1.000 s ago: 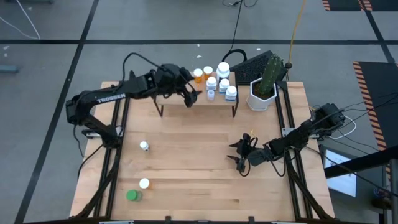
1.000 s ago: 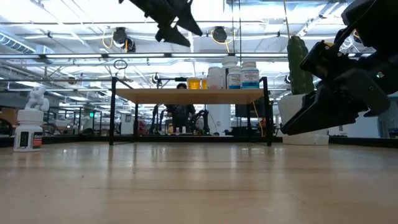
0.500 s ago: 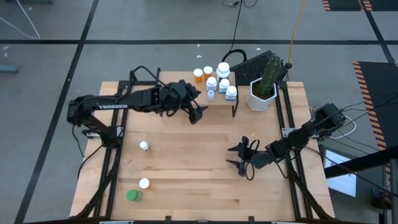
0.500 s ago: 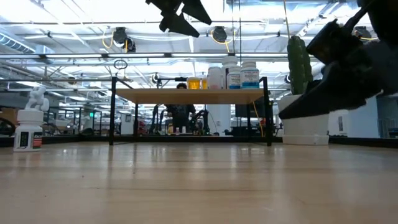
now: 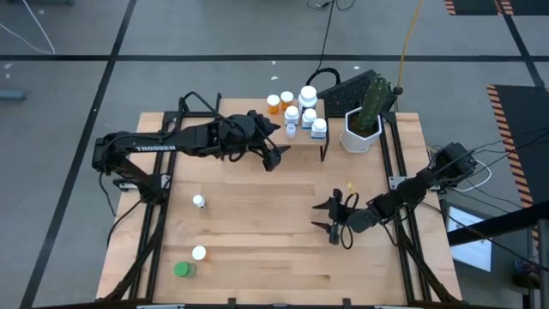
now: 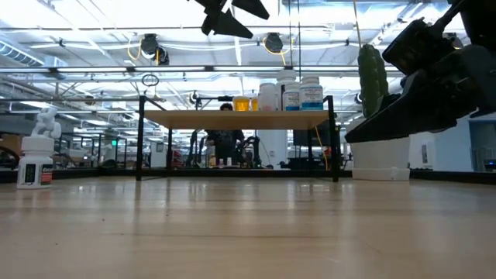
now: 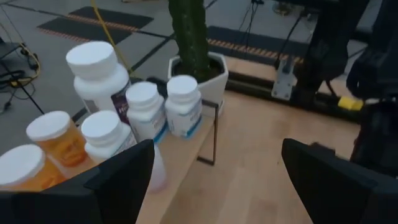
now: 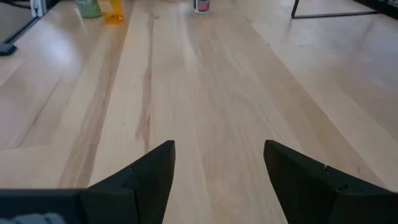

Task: Pick and place medicine bottles onto shelf by color
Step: Put the small white pill bottle on the shelf

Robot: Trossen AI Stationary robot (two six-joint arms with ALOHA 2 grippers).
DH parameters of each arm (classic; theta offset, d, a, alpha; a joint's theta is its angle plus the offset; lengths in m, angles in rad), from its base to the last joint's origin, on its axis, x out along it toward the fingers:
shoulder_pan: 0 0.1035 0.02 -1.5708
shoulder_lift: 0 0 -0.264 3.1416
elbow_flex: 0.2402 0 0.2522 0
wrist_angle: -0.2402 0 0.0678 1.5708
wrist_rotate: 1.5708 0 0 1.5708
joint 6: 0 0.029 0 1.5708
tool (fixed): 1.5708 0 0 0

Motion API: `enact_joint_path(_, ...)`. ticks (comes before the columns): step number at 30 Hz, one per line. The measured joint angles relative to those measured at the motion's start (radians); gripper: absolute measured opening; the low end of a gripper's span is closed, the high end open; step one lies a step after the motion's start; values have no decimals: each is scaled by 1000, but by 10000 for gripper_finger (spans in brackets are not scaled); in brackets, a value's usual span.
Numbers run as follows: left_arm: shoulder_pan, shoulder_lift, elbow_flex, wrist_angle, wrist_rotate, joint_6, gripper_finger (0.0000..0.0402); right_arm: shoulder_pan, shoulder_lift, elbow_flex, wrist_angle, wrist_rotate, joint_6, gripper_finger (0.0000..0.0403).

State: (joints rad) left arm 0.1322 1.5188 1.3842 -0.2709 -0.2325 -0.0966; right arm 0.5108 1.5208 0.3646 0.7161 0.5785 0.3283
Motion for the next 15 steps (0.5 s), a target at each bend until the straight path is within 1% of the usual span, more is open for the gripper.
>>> enact_joint_path(4,0,0,0,37,-8,-19,356,-1,0,0,22,0,-3,242)
enact_joint_path(9,0,0,0,42,-61,-30,356,-1,0,0,23,0,-1,242)
enact_joint_path(15,4,20,0,42,-66,-39,356,-1,0,0,13,0,-1,242)
